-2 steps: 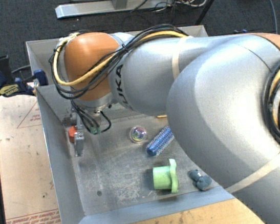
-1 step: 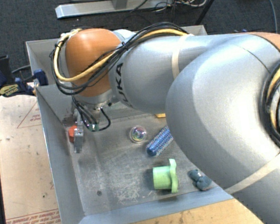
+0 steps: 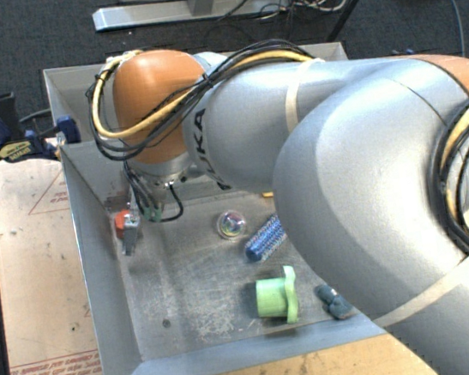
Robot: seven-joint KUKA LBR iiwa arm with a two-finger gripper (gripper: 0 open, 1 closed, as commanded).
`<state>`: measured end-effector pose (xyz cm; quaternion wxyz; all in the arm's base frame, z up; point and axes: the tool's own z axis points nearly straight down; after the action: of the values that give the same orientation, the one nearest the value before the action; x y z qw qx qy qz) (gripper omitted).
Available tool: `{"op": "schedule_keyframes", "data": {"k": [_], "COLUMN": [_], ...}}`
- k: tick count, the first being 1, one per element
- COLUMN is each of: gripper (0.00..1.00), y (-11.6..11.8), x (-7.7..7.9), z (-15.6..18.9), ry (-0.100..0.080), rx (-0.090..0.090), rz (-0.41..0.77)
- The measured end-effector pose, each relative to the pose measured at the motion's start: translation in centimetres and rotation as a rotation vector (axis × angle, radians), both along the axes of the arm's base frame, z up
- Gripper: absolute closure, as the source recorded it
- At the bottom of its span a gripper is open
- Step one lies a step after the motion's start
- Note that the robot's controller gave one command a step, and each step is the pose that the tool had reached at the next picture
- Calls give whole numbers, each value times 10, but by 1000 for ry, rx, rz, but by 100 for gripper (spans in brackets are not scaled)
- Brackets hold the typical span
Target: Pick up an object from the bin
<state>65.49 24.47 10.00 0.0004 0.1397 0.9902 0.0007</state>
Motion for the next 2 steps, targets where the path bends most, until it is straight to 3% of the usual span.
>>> {"op": "schedule_keyframes", "data": {"k": [2], "gripper": [0], "y": [7], "x": [-4], "z": [-23], "ry": [-2], "rx": [-2], "rz": [-194]}}
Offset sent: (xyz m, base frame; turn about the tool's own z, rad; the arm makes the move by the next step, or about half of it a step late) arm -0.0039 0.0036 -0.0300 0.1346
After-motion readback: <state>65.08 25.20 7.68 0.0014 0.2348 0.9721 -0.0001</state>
